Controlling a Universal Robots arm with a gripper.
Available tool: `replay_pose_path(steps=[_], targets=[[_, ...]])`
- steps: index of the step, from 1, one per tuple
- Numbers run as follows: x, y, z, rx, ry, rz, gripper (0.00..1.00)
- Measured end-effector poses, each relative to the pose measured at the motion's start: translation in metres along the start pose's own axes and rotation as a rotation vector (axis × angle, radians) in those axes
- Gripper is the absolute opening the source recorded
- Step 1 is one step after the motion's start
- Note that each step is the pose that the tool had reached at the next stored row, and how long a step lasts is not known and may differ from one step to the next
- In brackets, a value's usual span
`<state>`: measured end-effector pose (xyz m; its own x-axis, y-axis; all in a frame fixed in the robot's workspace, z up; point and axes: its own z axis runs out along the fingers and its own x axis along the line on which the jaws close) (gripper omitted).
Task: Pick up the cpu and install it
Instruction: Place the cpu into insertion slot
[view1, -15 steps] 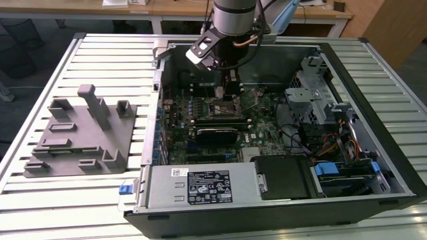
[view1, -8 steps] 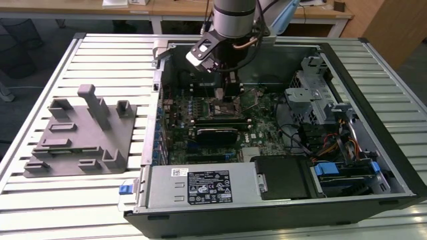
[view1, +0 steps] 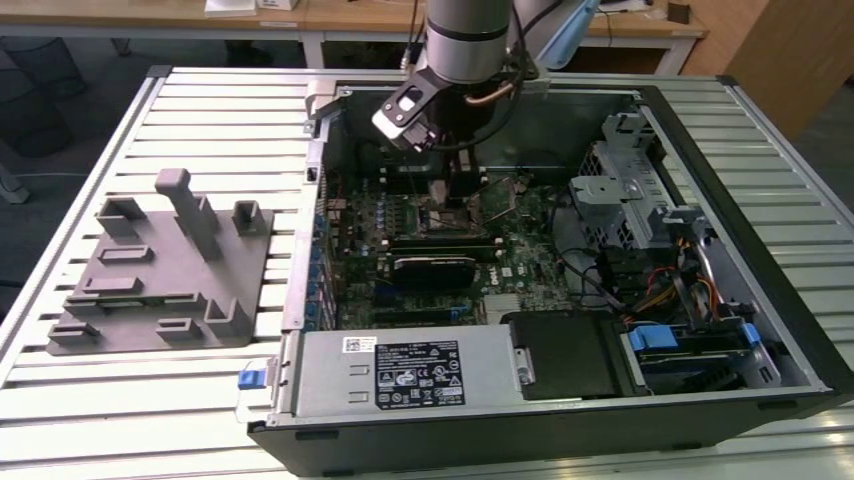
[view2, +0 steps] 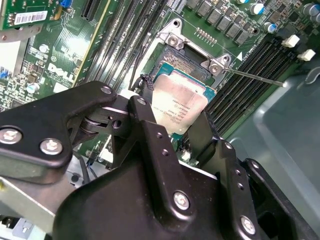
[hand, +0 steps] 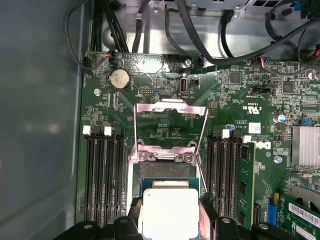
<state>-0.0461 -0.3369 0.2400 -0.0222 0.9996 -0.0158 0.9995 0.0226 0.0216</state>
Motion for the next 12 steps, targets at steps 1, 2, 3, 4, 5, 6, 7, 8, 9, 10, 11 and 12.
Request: replay_pose_path(steps=[1,2,3,4,5,6,7,8,9,10,11,12], targets=[[0.0,0.0,0.0008,0.0,0.0,0.0,0.53],[0.0,0.0,0.0016,0.0,0.0,0.0,0.53],[0.0,-0.0001,0.0022,0.0,0.0001,0.0,0.53],[0.0001,0.0,0.0027,0.0,0.0001,0.0,0.53],[0.0001,0.0003,0.0032,0.0,0.0001,0.0,0.53],[0.0001,0.0004,0.0038,0.0,0.0,0.0,0.53],[0.0002,0.0005,0.0044,0.0,0.0001,0.001,0.53],[0.0002,0.0005,0.005,0.0,0.0001,0.001,0.53],[0.0002,0.0005,0.0058,0.0,0.0,0.001,0.53],[0.0002,0.0005,0.0071,0.0,0.0,0.001,0.53],[0.0002,0.0005,0.0086,0.0,0.0001,0.001,0.53],[0.0002,0.0005,0.0099,0.0,0.0001,0.001,0.53]])
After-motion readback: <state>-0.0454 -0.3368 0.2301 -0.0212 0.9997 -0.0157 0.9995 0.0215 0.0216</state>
